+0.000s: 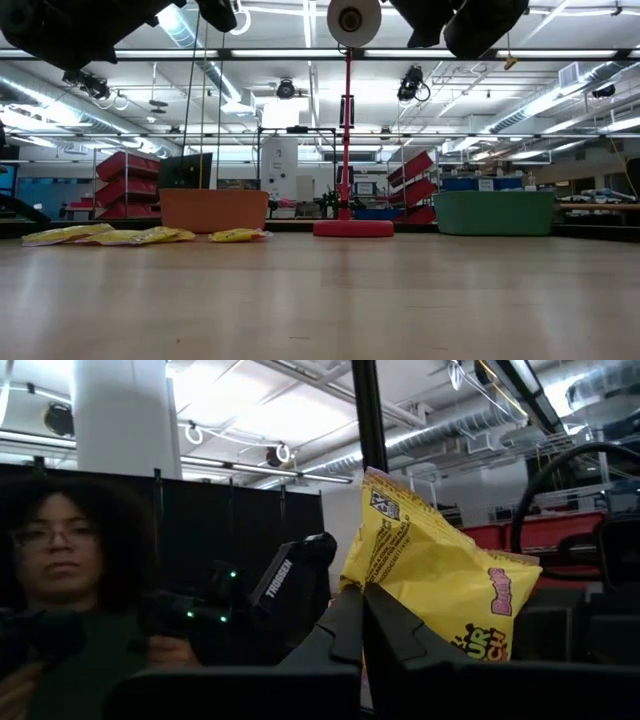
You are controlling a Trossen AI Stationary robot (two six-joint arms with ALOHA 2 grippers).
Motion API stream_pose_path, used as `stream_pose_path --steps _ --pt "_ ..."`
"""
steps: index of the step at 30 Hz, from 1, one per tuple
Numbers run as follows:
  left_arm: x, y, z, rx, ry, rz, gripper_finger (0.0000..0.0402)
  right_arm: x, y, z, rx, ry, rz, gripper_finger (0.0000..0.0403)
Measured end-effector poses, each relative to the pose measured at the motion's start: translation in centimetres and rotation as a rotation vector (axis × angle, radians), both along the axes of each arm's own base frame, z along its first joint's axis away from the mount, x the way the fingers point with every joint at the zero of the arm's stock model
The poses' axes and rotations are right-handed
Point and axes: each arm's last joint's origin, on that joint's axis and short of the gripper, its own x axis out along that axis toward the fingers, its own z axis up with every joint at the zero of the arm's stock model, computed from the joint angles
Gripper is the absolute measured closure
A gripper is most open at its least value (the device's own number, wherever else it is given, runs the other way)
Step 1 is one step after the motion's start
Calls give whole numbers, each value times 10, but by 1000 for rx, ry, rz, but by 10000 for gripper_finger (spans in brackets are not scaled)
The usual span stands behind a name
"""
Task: Sort candy
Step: Put the yellow candy into the orange bin
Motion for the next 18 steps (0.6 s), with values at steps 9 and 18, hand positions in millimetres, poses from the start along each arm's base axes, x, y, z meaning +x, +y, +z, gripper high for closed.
stream_pose_path --steps 9,18 --pt "2 1 5 -14 -25 23 265 0 -4 0 1 0 -15 403" --pt "22 -3 13 0 -22 -7 265 1 -5 0 5 6 -31 403"
